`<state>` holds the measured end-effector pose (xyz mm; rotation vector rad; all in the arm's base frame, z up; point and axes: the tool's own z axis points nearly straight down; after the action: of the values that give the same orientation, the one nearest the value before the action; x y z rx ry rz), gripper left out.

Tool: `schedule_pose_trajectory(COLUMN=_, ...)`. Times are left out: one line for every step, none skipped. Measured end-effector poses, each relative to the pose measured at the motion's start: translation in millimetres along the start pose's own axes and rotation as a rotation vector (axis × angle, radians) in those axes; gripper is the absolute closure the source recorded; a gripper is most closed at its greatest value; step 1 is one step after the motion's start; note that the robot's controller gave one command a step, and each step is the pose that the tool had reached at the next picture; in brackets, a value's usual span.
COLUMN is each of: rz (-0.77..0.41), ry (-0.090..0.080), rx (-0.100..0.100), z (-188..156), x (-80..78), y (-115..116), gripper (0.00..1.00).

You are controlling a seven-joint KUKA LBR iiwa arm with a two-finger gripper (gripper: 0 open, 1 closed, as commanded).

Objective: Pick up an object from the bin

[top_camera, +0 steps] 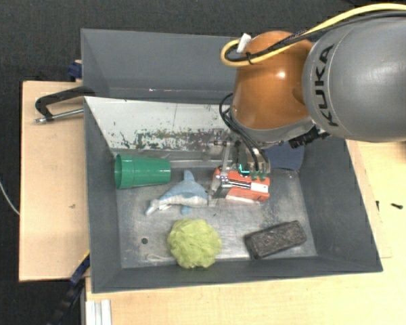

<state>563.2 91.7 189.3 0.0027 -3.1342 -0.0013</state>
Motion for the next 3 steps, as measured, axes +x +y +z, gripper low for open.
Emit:
schedule_pose_trajectory(rz=0.001, ry=-0.009, rx=-0.001, z=-5.0, x=-1.7, y=-0.5, gripper=0.00)
schedule_pose_trajectory(rz=-0.061, ry=-0.013, rx=-0.001, z=67.3, x=-14.9, y=17.2, gripper=0.00)
schedule_pose_trajectory(rz=-0.091, ry=-0.018, rx=-0.001, z=64.6, x=46.0, y=18.8, gripper=0.00)
